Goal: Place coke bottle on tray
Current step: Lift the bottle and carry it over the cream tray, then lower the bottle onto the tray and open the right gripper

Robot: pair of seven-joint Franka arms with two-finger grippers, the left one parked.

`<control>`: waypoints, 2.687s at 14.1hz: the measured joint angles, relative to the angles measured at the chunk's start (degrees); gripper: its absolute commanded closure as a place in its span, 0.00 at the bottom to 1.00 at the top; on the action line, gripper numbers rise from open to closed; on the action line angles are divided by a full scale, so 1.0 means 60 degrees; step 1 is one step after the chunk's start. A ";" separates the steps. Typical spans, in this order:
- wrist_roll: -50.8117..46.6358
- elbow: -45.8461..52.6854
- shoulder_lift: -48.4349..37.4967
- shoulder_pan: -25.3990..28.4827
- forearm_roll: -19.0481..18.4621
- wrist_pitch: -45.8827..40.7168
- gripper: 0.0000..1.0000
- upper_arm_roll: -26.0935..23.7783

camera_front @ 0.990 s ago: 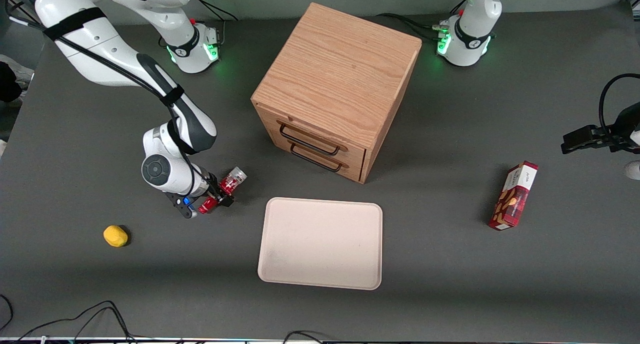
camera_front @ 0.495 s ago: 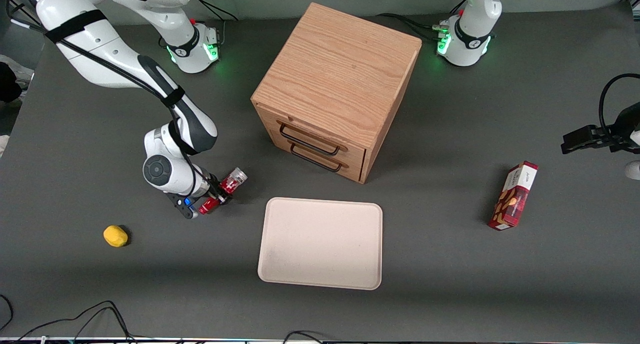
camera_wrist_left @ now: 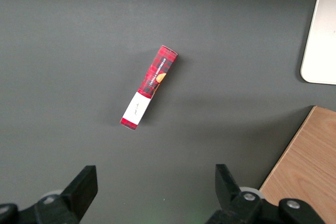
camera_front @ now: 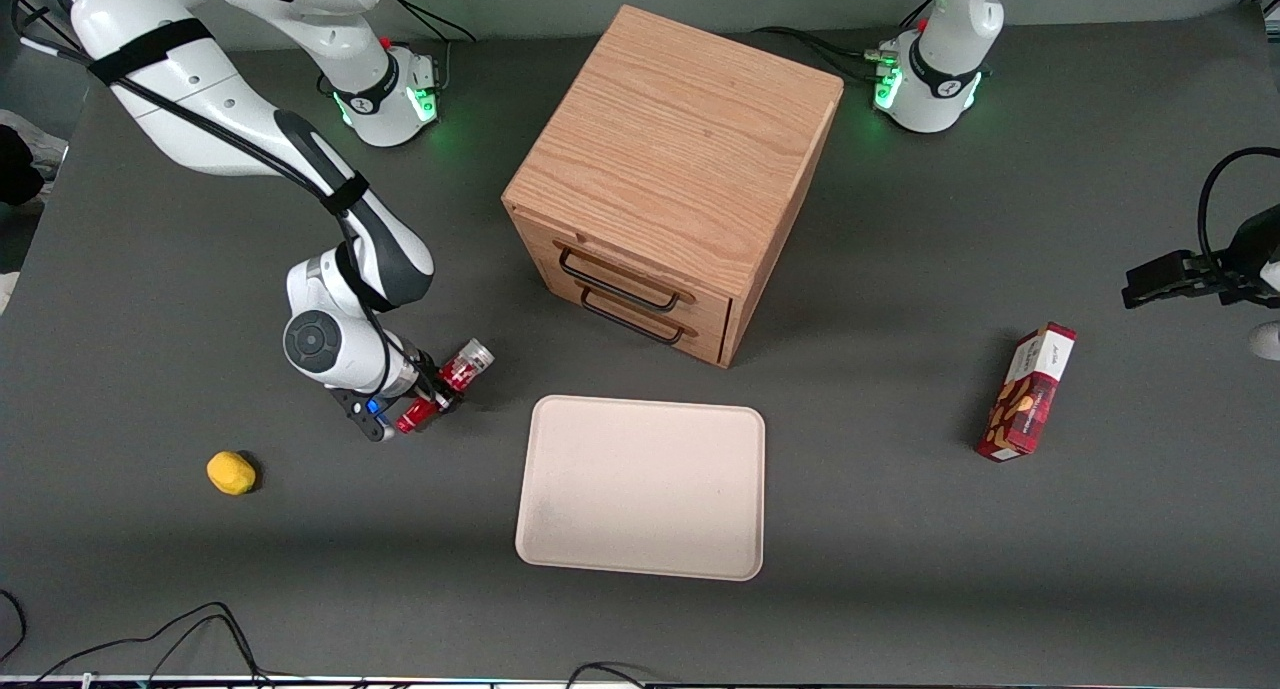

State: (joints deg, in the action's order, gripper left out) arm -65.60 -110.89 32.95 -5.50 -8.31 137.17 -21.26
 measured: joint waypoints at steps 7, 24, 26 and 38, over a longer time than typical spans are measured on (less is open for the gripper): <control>0.1824 0.4261 -0.0375 -0.0004 -0.0051 -0.4487 1.00 -0.0544; 0.5817 0.7932 0.3949 0.1976 -0.0148 -0.2727 1.00 -0.0920; 0.5817 0.7953 0.4382 0.1990 -0.0149 -0.2305 0.90 -0.0823; 0.5831 0.8177 0.4924 0.2280 -0.0154 -0.1497 0.00 -0.0280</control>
State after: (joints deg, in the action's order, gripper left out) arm -30.62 -61.82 62.49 8.18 -9.23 128.19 -22.94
